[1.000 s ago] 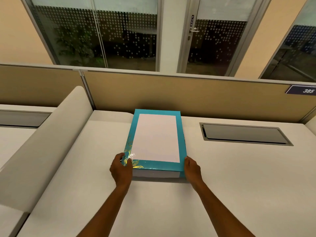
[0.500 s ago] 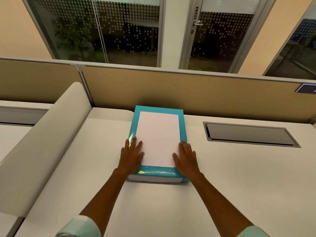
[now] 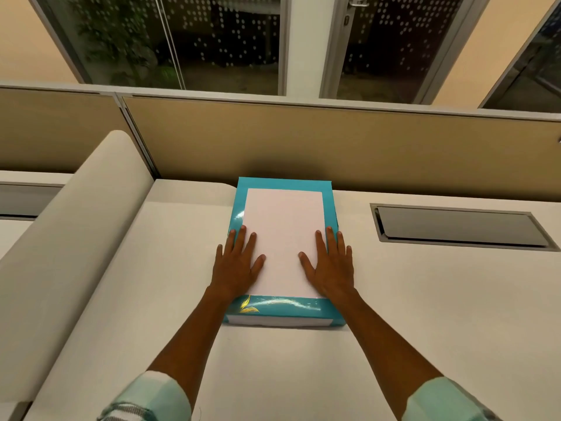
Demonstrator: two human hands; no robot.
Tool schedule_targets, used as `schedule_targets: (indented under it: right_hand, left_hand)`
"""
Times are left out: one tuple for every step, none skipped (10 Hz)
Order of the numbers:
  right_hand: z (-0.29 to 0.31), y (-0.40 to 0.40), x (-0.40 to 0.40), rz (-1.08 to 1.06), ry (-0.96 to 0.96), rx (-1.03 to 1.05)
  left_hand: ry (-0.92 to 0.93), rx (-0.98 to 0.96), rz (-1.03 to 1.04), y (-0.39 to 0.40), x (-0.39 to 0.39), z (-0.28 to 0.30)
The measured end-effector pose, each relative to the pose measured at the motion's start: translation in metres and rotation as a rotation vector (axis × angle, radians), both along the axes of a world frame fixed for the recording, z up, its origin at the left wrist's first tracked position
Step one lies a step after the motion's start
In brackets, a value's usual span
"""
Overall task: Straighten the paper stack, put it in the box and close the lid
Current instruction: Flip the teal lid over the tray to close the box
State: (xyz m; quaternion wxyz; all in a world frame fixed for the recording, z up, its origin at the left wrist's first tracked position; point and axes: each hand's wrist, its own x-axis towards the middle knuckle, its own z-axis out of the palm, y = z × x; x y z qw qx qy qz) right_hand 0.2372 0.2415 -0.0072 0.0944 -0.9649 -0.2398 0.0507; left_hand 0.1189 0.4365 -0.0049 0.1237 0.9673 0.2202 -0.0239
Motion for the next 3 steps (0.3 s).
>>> schedule_targets:
  right_hand:
    - [0.000,0.001,-0.002,0.005,-0.015,-0.043]
    - [0.004,0.000,0.001,0.013,0.018,-0.065]
    - [0.011,-0.002,-0.001,0.017,0.046,-0.049]
  left_hand:
    - [0.053,0.050,0.011,-0.006,0.000,0.004]
    - [0.123,0.045,0.017,-0.007,0.003,0.013]
    - [0.158,0.051,-0.004,-0.009,0.005,0.023]
